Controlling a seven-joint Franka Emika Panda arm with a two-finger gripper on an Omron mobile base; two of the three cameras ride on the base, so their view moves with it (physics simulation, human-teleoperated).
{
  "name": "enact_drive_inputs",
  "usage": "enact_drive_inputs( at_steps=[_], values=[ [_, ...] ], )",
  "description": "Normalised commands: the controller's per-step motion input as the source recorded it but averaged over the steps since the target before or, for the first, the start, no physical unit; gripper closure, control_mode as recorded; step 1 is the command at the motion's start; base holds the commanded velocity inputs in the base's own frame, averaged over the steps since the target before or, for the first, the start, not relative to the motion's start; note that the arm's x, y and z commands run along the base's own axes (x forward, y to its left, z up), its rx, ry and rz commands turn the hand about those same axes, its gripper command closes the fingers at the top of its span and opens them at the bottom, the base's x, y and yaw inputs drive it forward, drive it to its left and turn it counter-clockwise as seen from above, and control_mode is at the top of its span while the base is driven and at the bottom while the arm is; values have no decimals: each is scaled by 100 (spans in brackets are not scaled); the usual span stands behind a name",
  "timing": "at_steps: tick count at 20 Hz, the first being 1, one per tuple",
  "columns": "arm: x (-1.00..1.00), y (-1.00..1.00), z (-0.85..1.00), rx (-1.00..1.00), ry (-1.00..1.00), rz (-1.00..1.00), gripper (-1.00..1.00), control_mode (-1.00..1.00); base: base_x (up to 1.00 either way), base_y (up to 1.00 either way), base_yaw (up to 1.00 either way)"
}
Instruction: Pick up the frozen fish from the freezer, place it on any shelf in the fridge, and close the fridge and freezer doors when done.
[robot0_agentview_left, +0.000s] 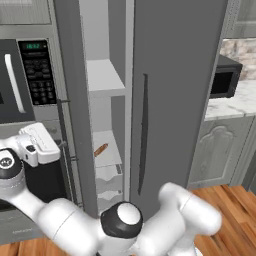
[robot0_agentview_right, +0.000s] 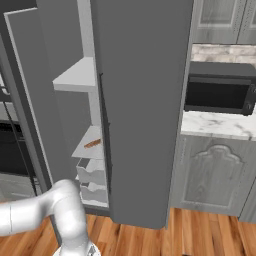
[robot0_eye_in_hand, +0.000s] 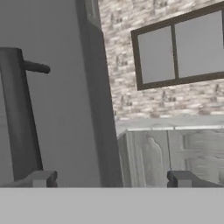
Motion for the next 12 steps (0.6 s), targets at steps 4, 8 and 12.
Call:
enact_drive_inputs(
  at_steps=[4, 8, 12],
  values=[
    [68, 14, -37, 0, 1, -2, -100, -100, 0, 0, 0],
    [72, 34, -40, 0, 0, -2, -100, -100, 0, 0, 0],
    [67, 34, -39, 0, 0, -1, -100, -100, 0, 0, 0]
  ],
)
